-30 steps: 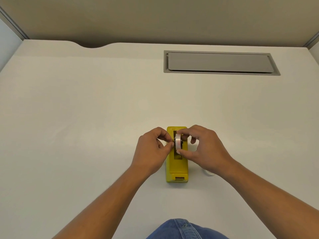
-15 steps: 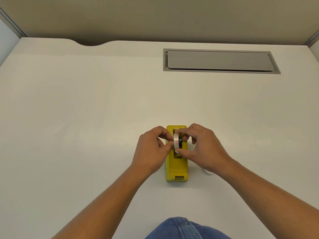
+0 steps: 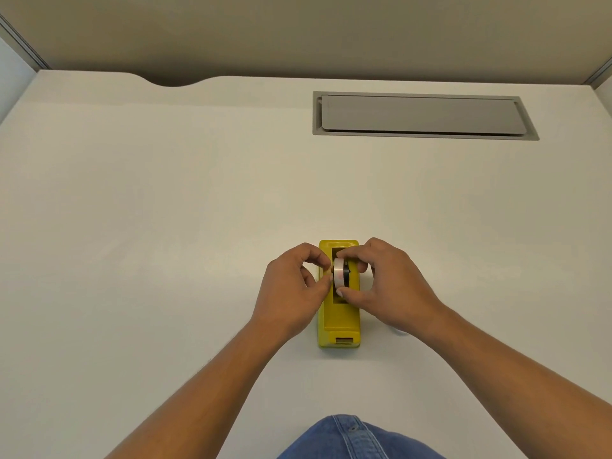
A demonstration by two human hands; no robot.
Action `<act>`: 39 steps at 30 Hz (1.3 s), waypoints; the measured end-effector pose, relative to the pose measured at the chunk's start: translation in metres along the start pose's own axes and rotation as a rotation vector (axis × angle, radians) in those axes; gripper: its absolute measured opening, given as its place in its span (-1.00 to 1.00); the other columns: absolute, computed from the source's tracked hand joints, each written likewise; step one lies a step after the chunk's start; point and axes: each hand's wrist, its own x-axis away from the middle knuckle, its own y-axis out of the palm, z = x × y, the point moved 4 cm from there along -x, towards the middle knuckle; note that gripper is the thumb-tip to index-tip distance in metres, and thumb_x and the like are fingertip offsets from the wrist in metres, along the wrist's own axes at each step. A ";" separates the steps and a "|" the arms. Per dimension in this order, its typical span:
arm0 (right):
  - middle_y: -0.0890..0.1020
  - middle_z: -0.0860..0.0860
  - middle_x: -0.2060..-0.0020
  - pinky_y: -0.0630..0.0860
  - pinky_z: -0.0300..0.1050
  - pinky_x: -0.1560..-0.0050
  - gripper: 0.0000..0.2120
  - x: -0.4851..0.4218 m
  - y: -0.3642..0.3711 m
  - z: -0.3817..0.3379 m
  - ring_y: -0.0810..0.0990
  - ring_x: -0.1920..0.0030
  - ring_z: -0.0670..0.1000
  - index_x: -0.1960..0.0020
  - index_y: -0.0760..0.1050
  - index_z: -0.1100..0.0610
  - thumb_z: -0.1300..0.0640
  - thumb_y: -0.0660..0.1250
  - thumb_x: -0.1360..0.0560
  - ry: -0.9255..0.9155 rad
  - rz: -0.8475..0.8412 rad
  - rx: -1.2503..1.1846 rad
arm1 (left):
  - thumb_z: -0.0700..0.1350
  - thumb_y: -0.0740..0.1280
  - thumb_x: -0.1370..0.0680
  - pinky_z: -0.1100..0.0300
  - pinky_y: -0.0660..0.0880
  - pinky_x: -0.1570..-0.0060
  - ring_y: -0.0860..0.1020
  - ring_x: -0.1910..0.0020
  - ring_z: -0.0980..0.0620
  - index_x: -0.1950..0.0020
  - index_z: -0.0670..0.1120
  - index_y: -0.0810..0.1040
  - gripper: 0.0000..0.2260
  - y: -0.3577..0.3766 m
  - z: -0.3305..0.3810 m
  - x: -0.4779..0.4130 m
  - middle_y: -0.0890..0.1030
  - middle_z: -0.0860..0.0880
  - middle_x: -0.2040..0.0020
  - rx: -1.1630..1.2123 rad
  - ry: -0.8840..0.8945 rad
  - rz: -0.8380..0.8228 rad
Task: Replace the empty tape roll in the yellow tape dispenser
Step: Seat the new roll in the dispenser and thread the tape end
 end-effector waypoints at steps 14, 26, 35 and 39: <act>0.51 -0.12 0.09 0.52 -0.13 0.07 -0.49 0.002 -0.002 -0.007 0.51 0.08 -0.09 -0.24 0.50 -0.15 -0.13 0.52 -0.32 0.003 -0.067 0.043 | 0.33 0.55 -0.13 0.48 0.38 0.19 0.53 0.00 0.21 -0.45 0.39 -0.16 0.12 0.008 -0.010 0.044 0.05 0.41 -0.42 -0.243 0.092 -0.300; 0.48 -0.11 0.08 0.47 -0.13 0.08 -0.35 0.011 -0.001 -0.008 0.50 0.06 -0.05 -0.43 0.36 -0.16 -0.20 0.43 -0.38 0.009 -0.084 0.073 | 0.38 0.46 -0.18 0.51 0.37 0.21 0.53 0.01 0.22 -0.45 0.40 -0.11 0.01 0.006 -0.006 0.043 0.09 0.38 -0.41 -0.206 0.103 -0.269; 0.52 -0.17 0.10 0.32 -0.35 0.19 -0.52 0.011 -0.007 -0.011 0.43 0.21 -0.24 -0.28 0.49 -0.14 -0.12 0.44 -0.38 -0.024 -0.016 0.011 | 0.23 0.46 -0.36 0.29 0.53 0.15 0.52 0.06 0.15 -0.46 0.20 0.20 -0.26 -0.001 0.000 0.023 0.38 0.14 -0.27 -0.267 0.105 -0.136; 0.55 -0.18 0.10 0.28 -0.38 0.23 -0.65 0.007 -0.011 -0.013 0.42 0.25 -0.29 -0.19 0.57 -0.13 -0.05 0.42 -0.41 -0.019 0.012 -0.044 | 0.17 0.42 -0.42 0.30 0.46 0.21 0.48 0.12 0.14 -0.39 0.14 0.38 -0.43 -0.003 0.008 0.014 0.41 0.14 0.00 -0.299 0.143 -0.110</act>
